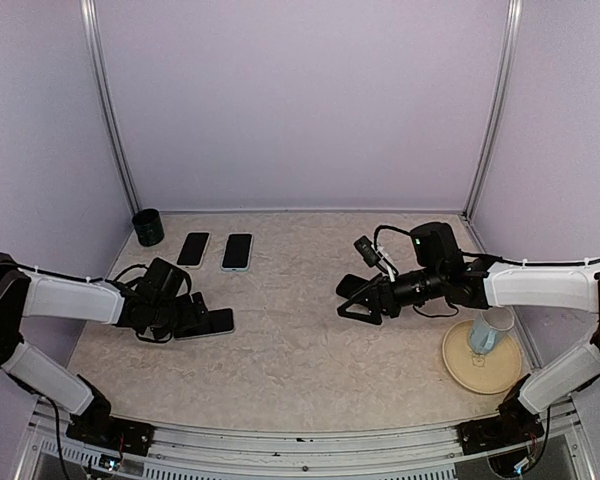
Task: Put the phone into the phone case
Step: Move the phone to the center of the board.
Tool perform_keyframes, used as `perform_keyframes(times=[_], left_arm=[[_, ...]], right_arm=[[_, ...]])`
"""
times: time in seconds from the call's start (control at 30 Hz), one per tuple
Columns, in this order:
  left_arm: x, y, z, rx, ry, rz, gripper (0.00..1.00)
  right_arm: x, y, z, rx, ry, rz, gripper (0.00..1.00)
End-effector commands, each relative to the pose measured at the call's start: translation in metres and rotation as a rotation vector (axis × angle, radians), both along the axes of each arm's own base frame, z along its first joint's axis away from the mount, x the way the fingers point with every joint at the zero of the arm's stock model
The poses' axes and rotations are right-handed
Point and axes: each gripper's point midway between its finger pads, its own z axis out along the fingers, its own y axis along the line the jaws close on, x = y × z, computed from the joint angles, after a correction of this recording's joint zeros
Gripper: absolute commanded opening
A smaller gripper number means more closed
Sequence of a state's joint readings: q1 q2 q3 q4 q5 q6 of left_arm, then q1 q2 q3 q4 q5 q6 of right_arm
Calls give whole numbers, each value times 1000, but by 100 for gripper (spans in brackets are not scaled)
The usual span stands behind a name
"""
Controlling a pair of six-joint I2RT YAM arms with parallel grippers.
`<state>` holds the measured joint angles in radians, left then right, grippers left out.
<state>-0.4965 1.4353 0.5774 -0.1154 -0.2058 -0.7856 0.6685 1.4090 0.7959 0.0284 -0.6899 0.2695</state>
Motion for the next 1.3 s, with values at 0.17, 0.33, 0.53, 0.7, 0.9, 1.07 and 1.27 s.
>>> perform_keyframes(times=[0.17,0.33,0.53,0.7,0.9,1.07,1.27], left_arm=[[-24,-39,-11,-64,47,-79,99],[-23,-64,-14,-85,54,-129,99],[-27,-88,-16,-105,60,-180,99],[-30,-108,-12,-125,54,-232,99],[-40,-127,-5,-147,53,-301,99],[-39,-121,1,-80,37,-321,99],[-25,-115,44,3,-97,-378,99]], right_arm=[[3,5,5,-4,-11,0,91],[5,3,6,-10,-25,-10,91],[5,-1,1,-43,-22,-33,92],[10,-3,0,-55,-23,-61,92],[13,-3,-2,-63,-16,-76,92],[13,-3,-2,-63,-14,-74,92],[12,-3,-1,-60,-16,-68,92]])
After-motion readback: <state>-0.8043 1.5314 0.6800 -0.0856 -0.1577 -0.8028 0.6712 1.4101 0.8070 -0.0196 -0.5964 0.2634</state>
